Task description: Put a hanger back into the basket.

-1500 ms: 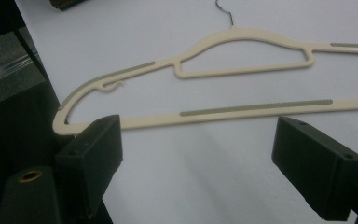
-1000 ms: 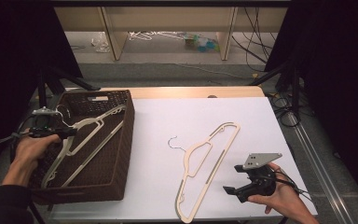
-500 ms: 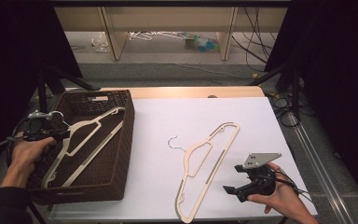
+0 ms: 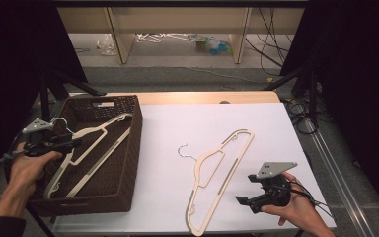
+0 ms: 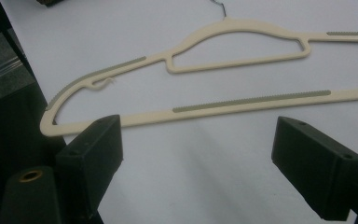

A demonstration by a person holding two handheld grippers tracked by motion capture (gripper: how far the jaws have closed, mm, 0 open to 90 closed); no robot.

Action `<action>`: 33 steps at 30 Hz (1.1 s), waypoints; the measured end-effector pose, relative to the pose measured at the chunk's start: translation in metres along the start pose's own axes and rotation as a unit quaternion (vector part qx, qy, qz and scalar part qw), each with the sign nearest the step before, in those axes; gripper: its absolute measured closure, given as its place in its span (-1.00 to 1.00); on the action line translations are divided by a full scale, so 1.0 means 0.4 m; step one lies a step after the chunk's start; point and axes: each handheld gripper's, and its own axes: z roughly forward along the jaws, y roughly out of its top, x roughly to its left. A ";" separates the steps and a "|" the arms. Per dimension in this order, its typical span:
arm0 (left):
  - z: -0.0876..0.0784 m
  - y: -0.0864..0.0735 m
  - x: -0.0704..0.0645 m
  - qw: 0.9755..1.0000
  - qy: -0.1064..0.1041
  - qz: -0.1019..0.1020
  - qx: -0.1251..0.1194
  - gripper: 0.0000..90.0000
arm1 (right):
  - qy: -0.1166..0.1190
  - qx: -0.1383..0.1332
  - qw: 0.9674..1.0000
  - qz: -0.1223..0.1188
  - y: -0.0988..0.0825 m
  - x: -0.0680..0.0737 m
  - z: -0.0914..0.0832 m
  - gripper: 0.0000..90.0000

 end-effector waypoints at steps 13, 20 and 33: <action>-0.038 0.007 -0.254 0.995 -0.067 0.034 -0.070 -0.26 | -0.027 -0.008 0.998 0.050 -0.010 -0.005 0.022 -0.62; -0.034 0.000 -0.386 0.986 -0.112 0.080 -0.091 -0.41 | -0.040 -0.022 0.997 0.063 -0.019 -0.018 0.025 -0.61; -0.007 -0.060 -0.510 0.981 -0.141 0.091 -0.095 -0.52 | -0.034 -0.026 0.996 0.076 -0.025 -0.025 0.022 -0.61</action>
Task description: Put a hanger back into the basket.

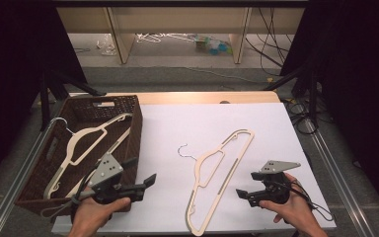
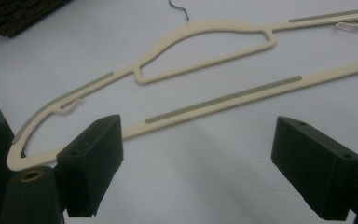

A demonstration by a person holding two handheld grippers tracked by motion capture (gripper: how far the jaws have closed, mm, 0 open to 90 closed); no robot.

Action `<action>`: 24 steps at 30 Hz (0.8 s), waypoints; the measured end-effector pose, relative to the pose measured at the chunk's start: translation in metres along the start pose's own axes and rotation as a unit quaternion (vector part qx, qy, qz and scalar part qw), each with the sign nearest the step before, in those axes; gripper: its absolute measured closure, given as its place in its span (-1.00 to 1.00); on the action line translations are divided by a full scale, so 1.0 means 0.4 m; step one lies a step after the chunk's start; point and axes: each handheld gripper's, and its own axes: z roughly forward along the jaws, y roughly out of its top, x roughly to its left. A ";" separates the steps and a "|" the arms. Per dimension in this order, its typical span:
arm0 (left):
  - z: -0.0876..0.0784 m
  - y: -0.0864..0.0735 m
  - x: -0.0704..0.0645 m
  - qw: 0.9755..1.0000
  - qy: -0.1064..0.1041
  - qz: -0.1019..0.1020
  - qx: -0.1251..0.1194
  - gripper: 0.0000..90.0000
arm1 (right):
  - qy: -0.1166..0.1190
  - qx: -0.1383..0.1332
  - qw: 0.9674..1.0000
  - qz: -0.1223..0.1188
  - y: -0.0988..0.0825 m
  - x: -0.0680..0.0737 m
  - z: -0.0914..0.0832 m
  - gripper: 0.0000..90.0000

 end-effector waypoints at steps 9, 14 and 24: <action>0.029 -0.062 -0.075 0.999 -0.027 0.018 0.005 -0.54 | 0.000 0.001 1.000 -0.005 -0.001 0.003 0.003 -0.61; 0.055 -0.100 -0.093 0.999 -0.028 0.024 0.014 -0.56 | -0.006 0.000 1.000 -0.005 -0.003 -0.003 0.005 -0.61; 0.070 -0.137 -0.090 0.998 -0.014 0.045 0.030 -0.56 | -0.040 0.011 0.998 0.041 0.003 0.004 0.054 -0.61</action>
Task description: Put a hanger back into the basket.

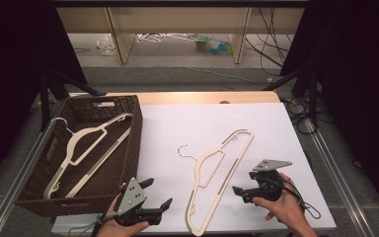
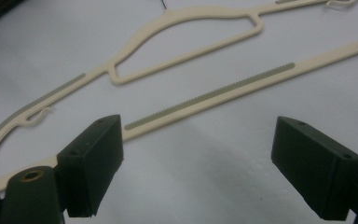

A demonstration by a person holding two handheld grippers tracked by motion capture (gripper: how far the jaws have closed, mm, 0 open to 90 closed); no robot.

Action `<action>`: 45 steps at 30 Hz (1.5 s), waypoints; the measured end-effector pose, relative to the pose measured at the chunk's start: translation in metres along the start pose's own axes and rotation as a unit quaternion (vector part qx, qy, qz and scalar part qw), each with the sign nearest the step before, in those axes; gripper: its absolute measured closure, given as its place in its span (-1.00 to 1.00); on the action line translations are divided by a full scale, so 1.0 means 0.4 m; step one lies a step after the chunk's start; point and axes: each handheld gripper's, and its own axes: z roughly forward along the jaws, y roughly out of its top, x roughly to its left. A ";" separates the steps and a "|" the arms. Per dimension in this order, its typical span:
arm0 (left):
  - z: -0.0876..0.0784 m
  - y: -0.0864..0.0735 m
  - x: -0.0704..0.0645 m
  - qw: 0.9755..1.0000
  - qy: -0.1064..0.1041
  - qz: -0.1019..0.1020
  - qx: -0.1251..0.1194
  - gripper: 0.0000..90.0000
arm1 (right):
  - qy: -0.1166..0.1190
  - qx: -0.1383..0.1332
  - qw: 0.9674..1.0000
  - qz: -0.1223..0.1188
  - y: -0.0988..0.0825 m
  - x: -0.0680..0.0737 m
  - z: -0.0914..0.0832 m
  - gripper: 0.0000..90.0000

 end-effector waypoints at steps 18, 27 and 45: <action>0.008 -0.010 -0.003 1.000 -0.007 0.003 0.017 -0.56 | -0.072 0.077 0.994 0.011 0.073 0.046 0.163 -0.61; 0.002 -0.010 0.002 1.000 -0.002 0.007 0.011 -0.56 | -0.077 0.119 0.990 0.011 0.083 0.059 0.190 -0.61; 0.001 -0.011 0.001 1.000 -0.011 0.001 0.010 -0.56 | -0.076 0.190 0.978 -0.028 0.106 0.061 0.194 -0.52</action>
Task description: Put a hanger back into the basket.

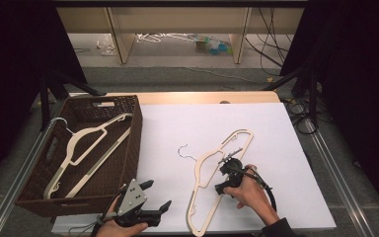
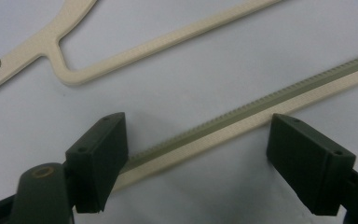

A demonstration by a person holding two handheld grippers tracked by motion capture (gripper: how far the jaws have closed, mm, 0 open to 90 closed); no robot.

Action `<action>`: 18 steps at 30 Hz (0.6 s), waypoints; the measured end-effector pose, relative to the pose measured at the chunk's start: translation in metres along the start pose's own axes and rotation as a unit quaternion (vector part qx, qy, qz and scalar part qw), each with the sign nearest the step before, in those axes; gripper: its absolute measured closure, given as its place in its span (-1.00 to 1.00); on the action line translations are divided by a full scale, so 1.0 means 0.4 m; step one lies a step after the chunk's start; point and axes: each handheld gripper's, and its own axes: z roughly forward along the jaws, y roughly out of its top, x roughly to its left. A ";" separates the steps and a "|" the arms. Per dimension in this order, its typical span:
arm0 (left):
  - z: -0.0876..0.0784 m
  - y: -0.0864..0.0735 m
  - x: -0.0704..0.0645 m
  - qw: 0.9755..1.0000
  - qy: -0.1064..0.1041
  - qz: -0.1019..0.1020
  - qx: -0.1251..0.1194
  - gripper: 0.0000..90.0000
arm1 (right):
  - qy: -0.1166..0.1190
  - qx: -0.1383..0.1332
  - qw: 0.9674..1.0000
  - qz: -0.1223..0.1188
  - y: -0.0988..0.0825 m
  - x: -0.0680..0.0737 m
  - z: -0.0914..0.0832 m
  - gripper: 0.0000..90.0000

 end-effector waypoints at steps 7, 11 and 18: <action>-0.006 -0.002 0.002 1.000 0.003 0.000 -0.005 -0.55 | 0.026 0.018 0.999 -0.038 -0.005 -0.025 -0.009 -0.36; -0.010 -0.004 0.001 1.000 0.006 0.001 -0.004 -0.55 | 0.030 0.028 0.998 -0.050 -0.005 -0.040 -0.014 -0.17; -0.011 -0.008 0.000 1.000 0.002 0.001 0.004 -0.54 | 0.034 0.029 0.999 -0.020 -0.006 -0.056 -0.020 -0.01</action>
